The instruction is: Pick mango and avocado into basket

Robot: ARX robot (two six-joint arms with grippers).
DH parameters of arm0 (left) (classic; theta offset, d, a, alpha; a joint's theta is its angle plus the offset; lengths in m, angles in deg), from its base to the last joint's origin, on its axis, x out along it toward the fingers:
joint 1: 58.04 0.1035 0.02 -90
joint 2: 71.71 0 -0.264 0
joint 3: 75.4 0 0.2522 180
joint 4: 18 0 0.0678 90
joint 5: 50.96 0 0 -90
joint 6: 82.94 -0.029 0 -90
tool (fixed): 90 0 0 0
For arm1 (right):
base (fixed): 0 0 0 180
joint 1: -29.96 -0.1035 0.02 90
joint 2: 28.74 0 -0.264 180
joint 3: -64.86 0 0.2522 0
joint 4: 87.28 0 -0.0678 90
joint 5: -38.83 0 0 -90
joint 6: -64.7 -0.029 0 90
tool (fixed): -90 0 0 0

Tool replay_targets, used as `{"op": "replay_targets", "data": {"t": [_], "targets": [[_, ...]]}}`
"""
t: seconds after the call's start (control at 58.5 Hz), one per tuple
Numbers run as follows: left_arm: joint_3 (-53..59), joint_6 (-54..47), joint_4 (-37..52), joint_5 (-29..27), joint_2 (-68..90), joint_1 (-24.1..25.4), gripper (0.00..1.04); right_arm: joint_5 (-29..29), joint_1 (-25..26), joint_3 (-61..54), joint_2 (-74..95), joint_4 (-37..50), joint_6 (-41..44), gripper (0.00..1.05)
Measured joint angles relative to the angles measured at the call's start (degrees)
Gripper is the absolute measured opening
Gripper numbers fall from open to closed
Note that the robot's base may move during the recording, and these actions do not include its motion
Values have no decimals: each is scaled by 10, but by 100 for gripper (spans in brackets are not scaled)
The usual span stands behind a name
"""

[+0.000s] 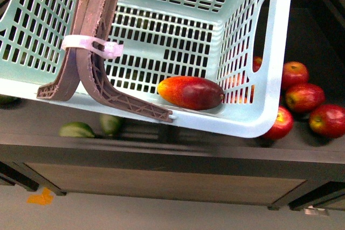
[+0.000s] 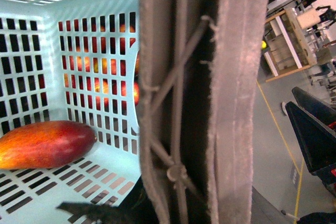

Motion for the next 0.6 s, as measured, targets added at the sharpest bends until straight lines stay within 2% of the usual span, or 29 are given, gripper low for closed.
{"op": "replay_targets", "data": {"t": [0.598], "targets": [[0, -1, 0, 0, 0, 0, 15, -1, 0, 1, 0, 0, 0, 96]]}}
